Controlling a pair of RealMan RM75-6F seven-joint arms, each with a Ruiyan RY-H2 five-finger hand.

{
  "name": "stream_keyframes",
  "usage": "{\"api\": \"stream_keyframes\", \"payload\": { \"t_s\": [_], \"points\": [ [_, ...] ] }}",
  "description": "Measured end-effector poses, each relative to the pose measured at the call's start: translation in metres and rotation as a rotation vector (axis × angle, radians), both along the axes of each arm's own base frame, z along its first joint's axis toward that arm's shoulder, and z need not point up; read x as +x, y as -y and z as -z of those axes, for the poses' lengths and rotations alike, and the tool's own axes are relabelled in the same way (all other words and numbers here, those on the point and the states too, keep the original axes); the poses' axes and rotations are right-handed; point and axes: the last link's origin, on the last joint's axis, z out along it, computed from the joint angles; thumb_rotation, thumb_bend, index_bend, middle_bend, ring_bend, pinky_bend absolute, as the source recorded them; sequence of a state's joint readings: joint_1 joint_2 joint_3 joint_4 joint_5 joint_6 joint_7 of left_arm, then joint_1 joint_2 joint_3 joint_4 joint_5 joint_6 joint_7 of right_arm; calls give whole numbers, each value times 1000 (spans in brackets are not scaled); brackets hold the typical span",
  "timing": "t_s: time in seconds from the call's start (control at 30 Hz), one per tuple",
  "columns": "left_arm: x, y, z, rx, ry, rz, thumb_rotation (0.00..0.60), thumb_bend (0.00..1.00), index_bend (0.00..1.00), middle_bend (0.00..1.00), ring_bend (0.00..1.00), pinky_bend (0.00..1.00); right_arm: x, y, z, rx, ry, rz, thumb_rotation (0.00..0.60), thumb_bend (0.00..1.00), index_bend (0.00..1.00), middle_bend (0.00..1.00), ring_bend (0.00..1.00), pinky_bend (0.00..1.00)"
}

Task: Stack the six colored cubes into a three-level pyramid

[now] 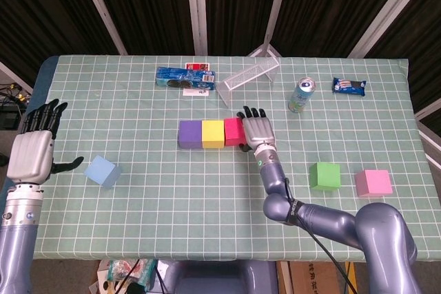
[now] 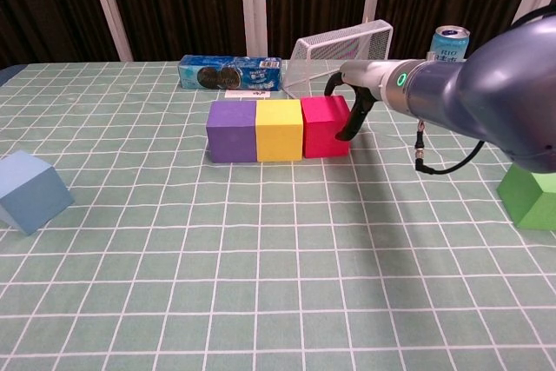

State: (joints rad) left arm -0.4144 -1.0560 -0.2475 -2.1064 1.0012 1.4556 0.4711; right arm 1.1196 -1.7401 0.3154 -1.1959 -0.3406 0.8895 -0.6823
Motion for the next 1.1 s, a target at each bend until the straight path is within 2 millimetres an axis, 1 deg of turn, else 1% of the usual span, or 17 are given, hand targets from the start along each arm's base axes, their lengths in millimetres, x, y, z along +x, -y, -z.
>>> {"api": "stream_keyframes", "payload": {
  "t_s": [0.27,0.37,0.53,0.77,1.1],
  "points": [
    [-1,-1,0,-1,-1,-2,600,46,0,0,0,21,0,-1,2,-2,7,-3,600,318,257,10,0,0],
    [0,0,0,0,-1,-1,600,46,0,0,0,21,0,-1,3,1,10,-1,600,318,243,11,0,0],
    [-1,-1,0,0,-1,-2,600,46,0,0,0,21,1,-1,4,0,13,-6,600,318,175,10,0,0],
    [-1,-1,0,0,0,-3,600,46,0,0,0,21,2,1,4,-11,24,-10,600,318,165,10,0,0],
    [-2,-2,-1,2,0,-8,600,46,0,0,0,22,3,0,11,-1,30,-4,600,318,164,10,0,0]
  ]
}}
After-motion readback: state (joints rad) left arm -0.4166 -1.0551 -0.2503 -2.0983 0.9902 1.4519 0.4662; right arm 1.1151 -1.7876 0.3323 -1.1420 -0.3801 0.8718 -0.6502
